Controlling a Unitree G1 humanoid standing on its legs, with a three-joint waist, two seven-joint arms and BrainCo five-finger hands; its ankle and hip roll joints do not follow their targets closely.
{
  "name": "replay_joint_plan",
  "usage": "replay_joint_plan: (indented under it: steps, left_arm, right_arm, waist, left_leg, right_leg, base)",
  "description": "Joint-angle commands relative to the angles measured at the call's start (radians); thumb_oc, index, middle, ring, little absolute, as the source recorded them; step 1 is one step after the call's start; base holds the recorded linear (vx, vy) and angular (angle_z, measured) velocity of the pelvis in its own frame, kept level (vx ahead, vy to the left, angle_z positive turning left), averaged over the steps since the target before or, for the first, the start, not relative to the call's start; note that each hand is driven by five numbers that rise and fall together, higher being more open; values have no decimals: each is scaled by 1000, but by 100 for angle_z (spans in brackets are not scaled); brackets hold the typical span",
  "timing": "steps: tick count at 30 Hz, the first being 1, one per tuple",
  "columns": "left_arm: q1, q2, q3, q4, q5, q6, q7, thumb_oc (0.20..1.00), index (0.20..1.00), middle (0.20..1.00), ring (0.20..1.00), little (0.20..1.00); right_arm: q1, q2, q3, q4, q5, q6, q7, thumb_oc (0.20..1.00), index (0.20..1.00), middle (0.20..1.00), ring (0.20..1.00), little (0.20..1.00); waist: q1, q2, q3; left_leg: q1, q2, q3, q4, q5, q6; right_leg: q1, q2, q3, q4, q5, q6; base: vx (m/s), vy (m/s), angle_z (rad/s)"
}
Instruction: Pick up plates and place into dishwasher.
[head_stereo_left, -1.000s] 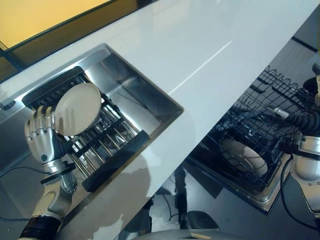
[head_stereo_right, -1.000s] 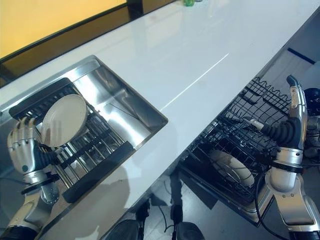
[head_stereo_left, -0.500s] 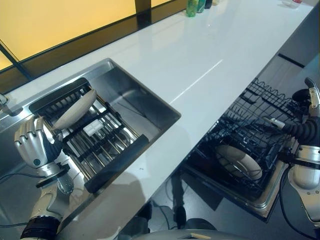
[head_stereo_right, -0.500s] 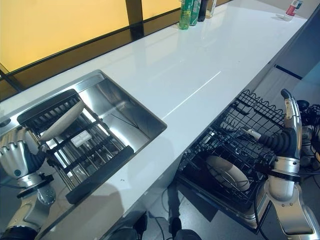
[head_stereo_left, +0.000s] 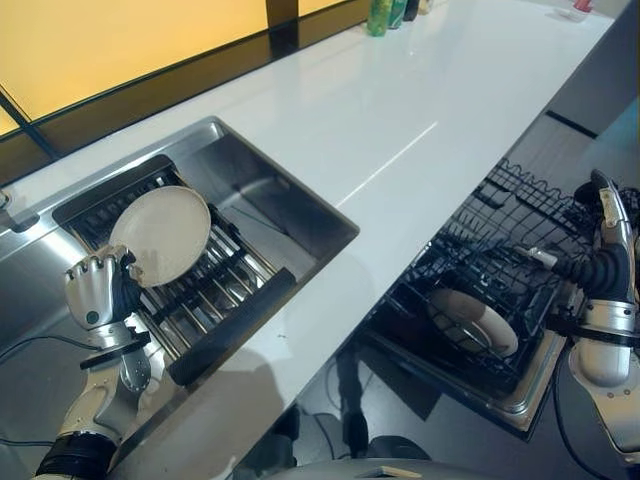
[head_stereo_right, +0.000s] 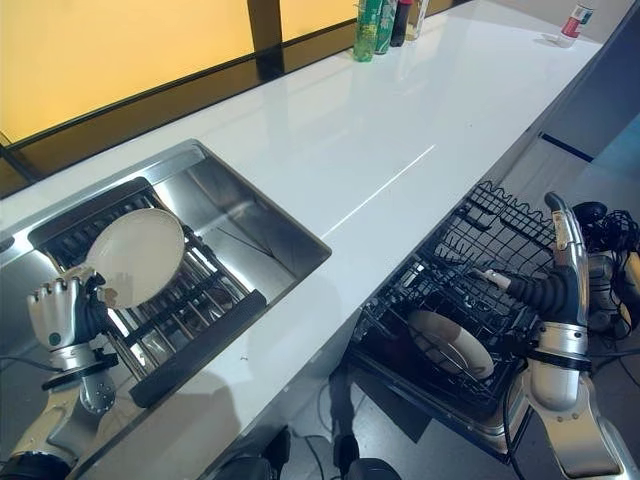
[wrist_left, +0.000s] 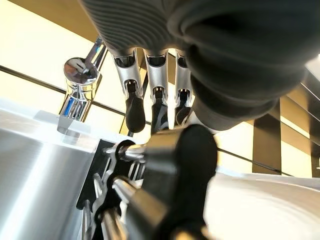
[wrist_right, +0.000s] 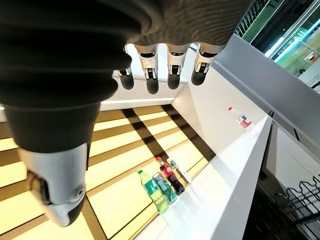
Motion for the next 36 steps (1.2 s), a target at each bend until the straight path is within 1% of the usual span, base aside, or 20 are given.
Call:
replay_joint_plan:
  steps: [1,2,4,5,7,8,9,11,13,14,18,19,20,21,24,27,31,33,36]
  left_arm:
    - [38,-19,-20,-3,16,-27,5,269,269,269,269,269]
    - [37,-17,-22,-2,15,-27,5,256,256,256,256,256]
    - [35,-17,-23,-3,14,-23,6,272,272,272,272,272]
    - [35,-16,-23,-2,11,-22,1,332,332,332,332,332]
    - [38,-14,-21,2,15,-29,-11,539,539,539,539,539]
    - [40,-12,-20,1,20,-37,-25,809,809,809,809,809]
    - [43,-9,-21,1,25,-43,-42,1000,1000,1000,1000,1000]
    - [48,-8,-30,-5,33,-44,-87,1000,1000,1000,1000,1000]
    - [50,-1,-42,-6,46,-59,-113,1000,1000,1000,1000,1000]
    - [50,4,-49,-11,51,-68,-143,1000,1000,1000,1000,1000]
    - [45,39,-112,-32,73,-104,-303,1000,1000,1000,1000,1000]
    - [52,49,-124,-42,69,-120,-329,1000,1000,1000,1000,1000]
    - [57,57,-138,-57,58,-137,-377,1000,1000,1000,1000,1000]
    - [63,63,-144,-75,52,-134,-408,1000,1000,1000,1000,1000]
    - [76,81,-155,-102,30,-134,-444,1000,1000,1000,1000,1000]
    - [71,102,-163,-108,7,-127,-441,1000,1000,1000,1000,1000]
    - [46,109,-193,-101,4,-125,-454,1000,1000,1000,1000,1000]
    - [40,106,-207,-97,22,-140,-482,1000,1000,1000,1000,1000]
    - [53,102,-206,-97,12,-141,-510,1000,1000,1000,1000,1000]
  right_arm:
    - [-28,-7,6,-31,-8,-50,-35,1000,1000,1000,1000,1000]
    - [-30,-4,11,-30,-10,-47,-39,1000,1000,1000,1000,1000]
    - [-33,-5,14,-32,-10,-42,-42,1000,1000,1000,1000,1000]
    - [-32,-5,16,-33,-9,-39,-45,1000,1000,1000,1000,1000]
    - [-30,-4,16,-38,-7,-36,-46,1000,1000,1000,1000,1000]
    - [-28,-5,13,-37,-4,-36,-44,1000,1000,1000,1000,1000]
    - [-26,-8,10,-37,1,-37,-44,1000,1000,1000,1000,1000]
    - [-24,-11,8,-38,3,-38,-42,1000,1000,1000,1000,1000]
    - [-25,-17,7,-43,7,-34,-39,1000,1000,1000,1000,1000]
    - [-26,-19,7,-44,7,-31,-38,1000,1000,1000,1000,1000]
    - [-33,-34,2,-48,7,-25,-30,1000,1000,1000,1000,1000]
    - [-31,-38,-1,-52,9,-24,-27,1000,1000,1000,1000,1000]
    - [-30,-46,-7,-59,14,-20,-25,1000,1000,1000,1000,1000]
    - [-25,-52,-15,-64,17,-18,-21,1000,1000,1000,1000,1000]
    - [-23,-72,-28,-70,24,-14,-9,1000,1000,1000,1000,1000]
    - [-22,-88,-35,-70,34,-15,2,1000,1000,1000,1000,1000]
    - [-33,-93,-24,-68,28,-6,4,1000,1000,1000,1000,1000]
    - [-39,-93,-19,-66,29,1,0,1000,1000,1000,1000,1000]
    - [-38,-99,-26,-67,35,4,-2,1000,1000,1000,1000,1000]
  waist:
    - [38,-26,-22]
    - [39,-27,-22]
    - [40,-29,-21]
    - [41,-31,-21]
    - [42,-33,-22]
    - [43,-34,-23]
    - [43,-35,-22]
    - [43,-33,-22]
    - [42,-30,-22]
    - [41,-27,-22]
    - [33,-12,-19]
    - [31,-8,-18]
    - [29,-3,-17]
    - [28,2,-16]
    - [24,18,-16]
    - [20,28,-18]
    - [18,29,-16]
    - [19,25,-15]
    - [23,25,-16]
  left_leg:
    - [-100,10,-1,127,-90,7]
    - [-100,9,-2,128,-90,7]
    - [-101,8,-3,127,-90,7]
    - [-102,8,-3,128,-90,7]
    - [-103,9,-1,129,-90,7]
    - [-103,9,-2,130,-91,6]
    - [-104,9,-2,131,-91,6]
    - [-104,10,-1,131,-91,7]
    - [-103,9,0,129,-90,7]
    - [-103,9,0,130,-90,7]
    - [-106,10,4,133,-89,8]
    - [-105,10,5,134,-89,8]
    - [-104,10,6,131,-88,8]
    - [-102,10,7,130,-87,8]
    - [-98,8,11,128,-85,9]
    - [-97,5,12,130,-85,9]
    - [-106,5,12,142,-86,8]
    - [-107,5,10,142,-87,9]
    - [-101,5,7,133,-85,7]
  right_leg:
    - [-127,-36,42,155,-24,139]
    - [-127,-35,42,155,-23,140]
    - [-126,-34,42,153,-22,141]
    - [-126,-34,41,152,-21,141]
    - [-126,-34,40,152,-21,141]
    - [-126,-34,39,152,-21,141]
    - [-125,-34,37,152,-22,141]
    - [-126,-33,37,153,-22,142]
    - [-127,-33,37,153,-23,142]
    - [-127,-33,37,154,-24,142]
    - [-132,-35,38,158,-27,145]
    - [-132,-36,39,160,-27,147]
    - [-133,-35,40,160,-28,148]
    - [-133,-36,40,160,-28,148]
    - [-133,-39,42,163,-32,151]
    - [-132,-42,43,166,-36,151]
    - [-135,-45,44,169,-36,153]
    - [-133,-43,43,165,-34,153]
    - [-128,-43,41,157,-31,155]
  base:
    - [0,0,0]
    - [0,0,0]
    - [0,0,0]
    - [0,0,0]
    - [0,0,0]
    - [0,0,0]
    - [0,0,0]
    - [0,0,0]
    - [0,0,0]
    - [0,0,0]
    - [-3,34,1]
    - [-1,40,1]
    - [0,48,1]
    - [2,62,0]
    - [13,74,1]
    - [23,60,1]
    - [0,0,0]
    - [0,0,0]
    - [0,0,0]
